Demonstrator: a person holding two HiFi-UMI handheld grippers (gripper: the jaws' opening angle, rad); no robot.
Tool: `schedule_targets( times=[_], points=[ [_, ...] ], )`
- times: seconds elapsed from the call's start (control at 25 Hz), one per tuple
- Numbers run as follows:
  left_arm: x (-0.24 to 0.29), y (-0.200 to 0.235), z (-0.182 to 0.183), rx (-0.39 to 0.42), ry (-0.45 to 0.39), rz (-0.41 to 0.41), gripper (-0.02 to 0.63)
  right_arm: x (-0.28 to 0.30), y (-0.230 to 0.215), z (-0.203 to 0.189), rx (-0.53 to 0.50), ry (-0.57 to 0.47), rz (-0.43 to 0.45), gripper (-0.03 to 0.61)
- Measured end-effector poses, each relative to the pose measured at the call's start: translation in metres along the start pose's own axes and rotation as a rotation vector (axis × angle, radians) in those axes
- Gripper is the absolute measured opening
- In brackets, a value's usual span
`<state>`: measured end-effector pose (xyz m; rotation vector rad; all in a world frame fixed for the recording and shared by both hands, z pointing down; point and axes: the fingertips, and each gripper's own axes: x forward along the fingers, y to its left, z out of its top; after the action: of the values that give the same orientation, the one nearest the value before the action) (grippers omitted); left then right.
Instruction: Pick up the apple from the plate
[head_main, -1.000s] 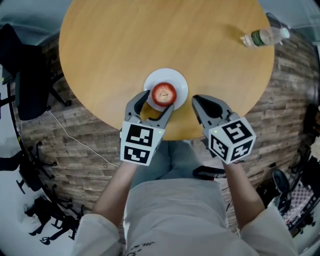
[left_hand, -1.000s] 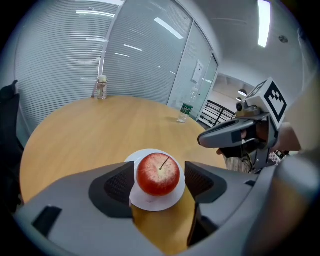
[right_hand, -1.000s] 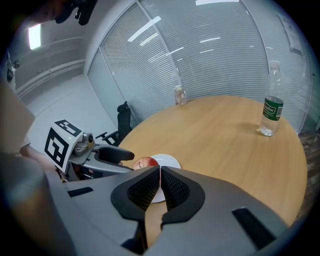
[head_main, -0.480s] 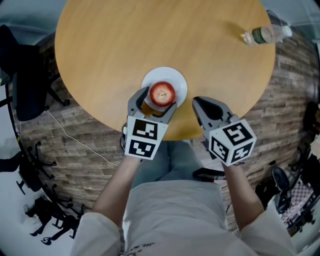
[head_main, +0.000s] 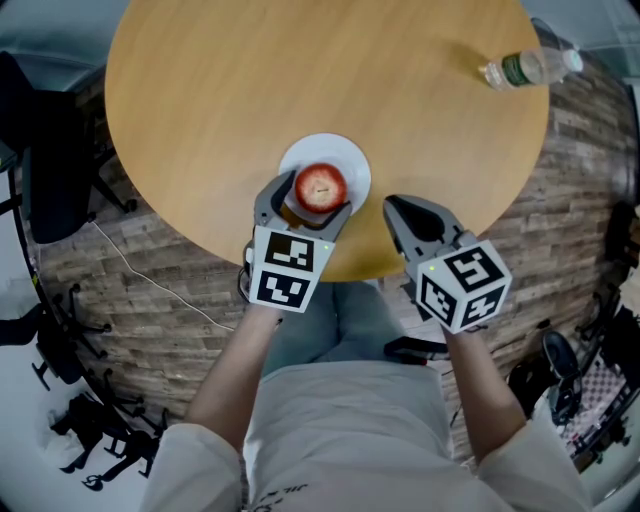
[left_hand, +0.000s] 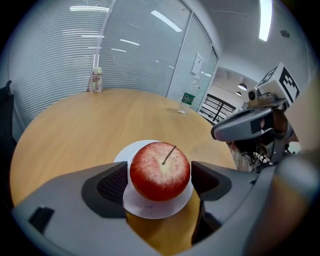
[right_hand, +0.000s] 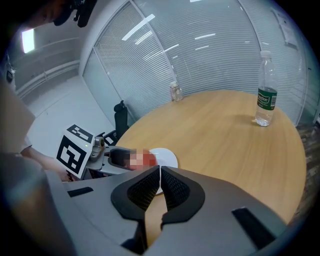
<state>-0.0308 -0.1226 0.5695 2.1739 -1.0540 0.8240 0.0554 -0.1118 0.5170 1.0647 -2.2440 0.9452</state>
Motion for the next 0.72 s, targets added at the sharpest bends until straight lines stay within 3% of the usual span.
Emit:
schedule_targets(
  times=[0.72],
  points=[
    [0.0079,0.0008,0.0011,0.030,0.014,0.022,0.397,-0.0029,-0.0026,0.0012,0.012,-0.007,0.000,0.031]
  ],
)
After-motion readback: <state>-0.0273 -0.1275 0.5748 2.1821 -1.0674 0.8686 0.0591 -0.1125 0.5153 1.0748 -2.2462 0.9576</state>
